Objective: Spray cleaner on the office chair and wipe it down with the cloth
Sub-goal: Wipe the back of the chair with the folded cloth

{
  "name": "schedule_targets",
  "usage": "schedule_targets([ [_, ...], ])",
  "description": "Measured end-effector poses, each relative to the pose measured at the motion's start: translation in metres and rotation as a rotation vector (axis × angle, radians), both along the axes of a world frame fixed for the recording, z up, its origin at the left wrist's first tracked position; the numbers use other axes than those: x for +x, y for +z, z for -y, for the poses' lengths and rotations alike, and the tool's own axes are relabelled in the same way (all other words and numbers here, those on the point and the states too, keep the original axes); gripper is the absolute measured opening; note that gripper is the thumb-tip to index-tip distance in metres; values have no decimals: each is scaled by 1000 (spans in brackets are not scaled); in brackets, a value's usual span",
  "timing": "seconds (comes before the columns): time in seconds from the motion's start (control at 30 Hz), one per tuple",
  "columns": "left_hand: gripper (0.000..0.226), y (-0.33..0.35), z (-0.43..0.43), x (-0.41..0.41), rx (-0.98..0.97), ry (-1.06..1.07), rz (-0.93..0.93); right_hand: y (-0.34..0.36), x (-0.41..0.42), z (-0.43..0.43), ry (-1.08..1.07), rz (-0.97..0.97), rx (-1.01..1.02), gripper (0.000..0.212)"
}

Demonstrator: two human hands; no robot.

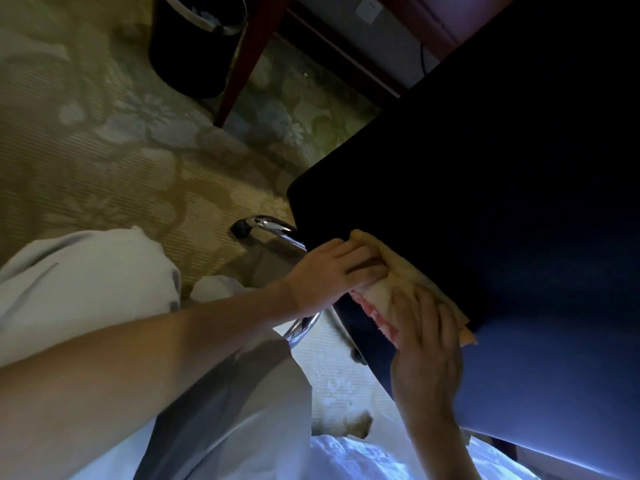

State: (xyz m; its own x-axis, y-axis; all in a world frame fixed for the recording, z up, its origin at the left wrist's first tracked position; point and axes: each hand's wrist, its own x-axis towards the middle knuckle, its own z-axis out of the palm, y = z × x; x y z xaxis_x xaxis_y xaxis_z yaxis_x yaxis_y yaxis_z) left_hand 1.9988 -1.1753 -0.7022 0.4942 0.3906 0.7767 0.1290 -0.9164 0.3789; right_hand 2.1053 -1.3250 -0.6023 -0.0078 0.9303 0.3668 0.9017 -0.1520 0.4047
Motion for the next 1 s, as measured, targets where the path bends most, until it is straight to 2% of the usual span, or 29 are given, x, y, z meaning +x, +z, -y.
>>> schedule_targets([
  [0.13, 30, -37, 12, 16, -100, 8, 83, -44, 8, 4, -53, -21, -48, 61],
  [0.27, 24, -58, 16, 24, -97, 4, 126, -80, 16, 13, -96, 0, -62, 47],
  [0.37, 24, -74, 17, 25, -55, -18, 120, -103, 18, 21, -158, 6, -94, 47],
  [0.43, 27, -88, 19, 25, -23, -37, 91, -116, 17, 25, -174, 13, -126, 45],
  [0.5, 19, -95, 20, 21, 14, -83, 48, -127, 16, 29, -169, 6, -142, 45],
  [0.6, 51, -92, 19, 12, 25, -114, 14, -140, 16, 32, -184, -34, -143, 40],
  [0.63, 55, -92, 20, 12, 29, -110, 3, -144, 15, 33, -206, -67, -157, 40],
  [0.7, 51, -99, 23, 13, 52, -92, -36, -149, 14, 34, -251, -143, -192, 42],
  [0.83, 30, -118, 30, 18, 102, -106, -163, -159, 10, 39, -293, -245, -285, 38],
  [1.0, 38, -103, 33, 8, 95, -147, -402, -149, -2, 38, -392, -305, -395, 31],
])
